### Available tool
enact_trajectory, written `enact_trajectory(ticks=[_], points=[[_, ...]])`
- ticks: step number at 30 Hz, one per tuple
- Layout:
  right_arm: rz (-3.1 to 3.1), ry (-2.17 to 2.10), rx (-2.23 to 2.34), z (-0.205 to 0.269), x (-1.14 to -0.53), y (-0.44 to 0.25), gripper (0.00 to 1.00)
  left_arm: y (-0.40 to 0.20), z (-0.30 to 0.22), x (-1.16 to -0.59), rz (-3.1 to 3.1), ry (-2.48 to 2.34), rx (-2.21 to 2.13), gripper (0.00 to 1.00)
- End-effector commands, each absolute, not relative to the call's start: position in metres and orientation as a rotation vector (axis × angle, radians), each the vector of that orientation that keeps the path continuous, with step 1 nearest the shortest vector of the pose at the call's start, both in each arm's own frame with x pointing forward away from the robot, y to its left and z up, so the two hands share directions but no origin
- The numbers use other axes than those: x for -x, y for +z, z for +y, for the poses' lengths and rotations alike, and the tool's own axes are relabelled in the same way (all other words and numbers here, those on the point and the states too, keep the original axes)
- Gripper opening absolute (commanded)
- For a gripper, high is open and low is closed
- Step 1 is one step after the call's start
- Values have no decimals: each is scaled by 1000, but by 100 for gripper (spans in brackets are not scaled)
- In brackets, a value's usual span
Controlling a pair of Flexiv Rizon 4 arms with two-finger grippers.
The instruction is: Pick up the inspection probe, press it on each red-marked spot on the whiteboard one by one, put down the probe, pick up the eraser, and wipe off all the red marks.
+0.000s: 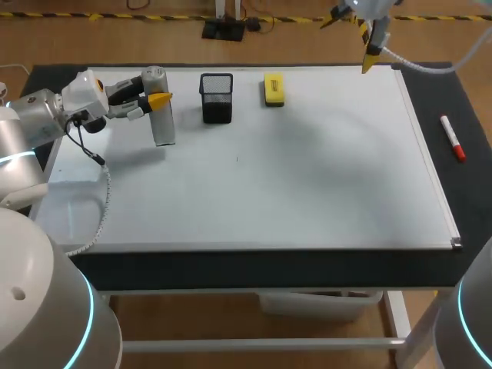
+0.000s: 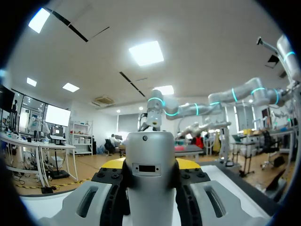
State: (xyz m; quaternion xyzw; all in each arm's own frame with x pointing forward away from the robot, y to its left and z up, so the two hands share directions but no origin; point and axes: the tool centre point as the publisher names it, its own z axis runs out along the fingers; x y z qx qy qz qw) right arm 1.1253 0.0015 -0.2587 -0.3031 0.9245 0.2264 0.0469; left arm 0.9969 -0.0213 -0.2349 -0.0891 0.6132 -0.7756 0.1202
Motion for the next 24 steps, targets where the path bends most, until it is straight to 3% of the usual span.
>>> enact_trajectory(ticks=[1,24], points=[[2907,708,985,-4,-1135,-244,100,-234,-22,-997,1789,-2265,260,0],[2912,710,989,-5,-1135,-243,100,-234,-22,-997,1789,-2265,260,0]])
